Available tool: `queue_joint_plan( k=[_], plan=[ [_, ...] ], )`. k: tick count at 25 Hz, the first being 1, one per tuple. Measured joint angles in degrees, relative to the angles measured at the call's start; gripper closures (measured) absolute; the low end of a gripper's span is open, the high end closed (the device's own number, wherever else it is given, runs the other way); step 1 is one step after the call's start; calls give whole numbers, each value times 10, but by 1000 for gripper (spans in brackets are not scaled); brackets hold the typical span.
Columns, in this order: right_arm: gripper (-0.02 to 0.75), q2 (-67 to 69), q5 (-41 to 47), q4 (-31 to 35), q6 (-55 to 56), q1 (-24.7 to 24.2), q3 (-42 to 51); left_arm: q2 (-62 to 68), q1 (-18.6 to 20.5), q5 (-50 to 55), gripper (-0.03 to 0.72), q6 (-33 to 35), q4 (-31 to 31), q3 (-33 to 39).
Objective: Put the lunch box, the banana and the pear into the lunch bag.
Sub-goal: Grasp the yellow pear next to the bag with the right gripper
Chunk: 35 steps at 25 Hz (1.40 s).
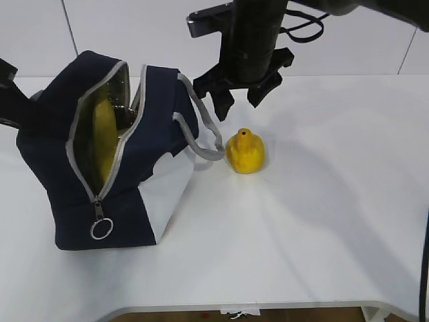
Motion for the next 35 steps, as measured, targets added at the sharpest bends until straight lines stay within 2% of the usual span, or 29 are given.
queue_joint_plan(
  k=[9, 16, 23, 29, 31, 35],
  plan=[
    [225, 42, -1, -4, 13, -2, 1, 0, 0, 0, 688, 0, 7, 0],
    [228, 47, -2, -4, 17, -22, 1, 0, 0, 0, 688, 0, 13, 0],
    [228, 48, -2, 42, 18, -30, 1, 0, 0, 0, 688, 0, 15, 0],
    [229, 48, -4, 50, 18, -30, 21, 0, 0, 0, 688, 0, 15, 0],
    [254, 48, -4, 50, 18, -30, 25, 0, 0, 0, 688, 0, 15, 0],
    [370, 48, -6, 49, 20, -30, 26, 0, 0, 0, 688, 0, 15, 0]
  ],
)
